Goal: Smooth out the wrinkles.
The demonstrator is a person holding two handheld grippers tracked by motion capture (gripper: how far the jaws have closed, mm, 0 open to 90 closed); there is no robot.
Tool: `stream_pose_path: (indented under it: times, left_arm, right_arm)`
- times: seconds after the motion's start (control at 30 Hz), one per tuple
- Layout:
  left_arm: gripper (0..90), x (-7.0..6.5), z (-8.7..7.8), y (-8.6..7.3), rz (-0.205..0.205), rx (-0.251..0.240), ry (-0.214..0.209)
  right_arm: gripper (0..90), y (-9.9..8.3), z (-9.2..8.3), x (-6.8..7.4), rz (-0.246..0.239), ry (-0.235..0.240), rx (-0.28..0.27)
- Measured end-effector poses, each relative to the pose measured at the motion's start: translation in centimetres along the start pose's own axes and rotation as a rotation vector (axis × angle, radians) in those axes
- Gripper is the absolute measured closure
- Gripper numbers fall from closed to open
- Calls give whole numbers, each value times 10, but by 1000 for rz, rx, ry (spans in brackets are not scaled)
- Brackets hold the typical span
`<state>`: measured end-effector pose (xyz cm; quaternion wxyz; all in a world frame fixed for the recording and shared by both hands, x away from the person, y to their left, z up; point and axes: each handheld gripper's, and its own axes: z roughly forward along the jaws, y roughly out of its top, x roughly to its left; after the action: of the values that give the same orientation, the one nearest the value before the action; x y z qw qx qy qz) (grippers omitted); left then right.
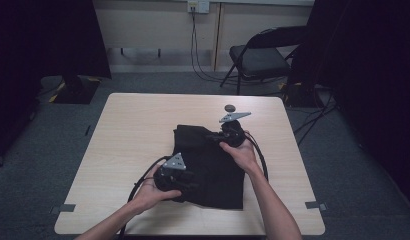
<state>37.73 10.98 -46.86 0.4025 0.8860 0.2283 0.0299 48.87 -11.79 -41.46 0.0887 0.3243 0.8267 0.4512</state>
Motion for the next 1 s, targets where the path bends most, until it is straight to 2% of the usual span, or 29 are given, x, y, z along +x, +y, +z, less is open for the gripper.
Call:
stream_pose_path:
  times: [0.07, 0.1, 0.13, 0.2, 0.23, 0.27, 0.37, 0.47, 0.5, 0.53, 0.57, 0.6, 0.63, 0.67, 0.73, 0.83, 0.87, 0.9, 0.93, 1.0]
  left_arm:
    - [504, 7, 12, -2, -40, 28, 15]
    - [511, 7, 12, -2, -40, 28, 15]
    - [524, 12, 18, -3, -55, 18, 51]
    - [534, 15, 19, -4, -56, 4, 73]
    - [544, 15, 19, -4, -56, 4, 73]
    - [547, 16, 19, -6, -70, -15, 83]
    - [549, 15, 21, -8, -50, -27, 111]
    - [561, 15, 23, -8, -48, -35, 147]
    - [561, 15, 23, -8, -48, -35, 147]
    - [560, 15, 23, -10, -52, -47, 142]
    - [560, 16, 24, -10, -50, -54, 141]
    - [560, 16, 24, -10, -50, -54, 141]
    - [560, 15, 24, -10, -46, -58, 143]
    - [560, 15, 25, -11, -43, -59, 150]
    - [561, 13, 25, -11, -44, -61, 159]
    - [563, 13, 25, -10, -56, -59, 156]
    - [563, 16, 21, -10, -64, -37, 145]
    - [565, 16, 21, -10, -64, -37, 145]
    - [565, 20, 10, -11, -65, 10, 147]
    - [564, 24, -12, -14, -89, -4, 143]
  right_arm:
    - [764, 4, -2, 5, -10, 9, -25]
    - [765, 5, -4, 10, -21, 12, -34]
    - [765, 6, -6, 16, -35, 23, -38]
    - [764, 5, -11, 30, -81, 28, -31]
    - [764, 3, -14, 37, -98, 28, -24]
    - [762, -2, -17, 44, -107, 29, -18]
    - [757, -23, -20, 61, -129, 48, 23]
    - [741, -49, -16, 70, -106, 64, 66]
    - [741, -49, -16, 70, -106, 64, 66]
    - [719, -63, -15, 74, -74, 78, 72]
    - [695, -68, -16, 74, -53, 87, 62]
    - [662, -71, -18, 75, -24, 96, 45]
    - [662, -71, -18, 75, -24, 96, 45]
    - [621, -74, -22, 77, 1, 110, 41]
    - [591, -76, -22, 78, 27, 105, 38]
    - [542, -81, -18, 85, 11, 100, 70]
    - [541, -83, -16, 87, 4, 95, 72]
    - [541, -83, -16, 87, 4, 95, 72]
    - [540, -90, -12, 86, 8, 101, 65]
    - [541, -94, -9, 86, 5, 107, 63]
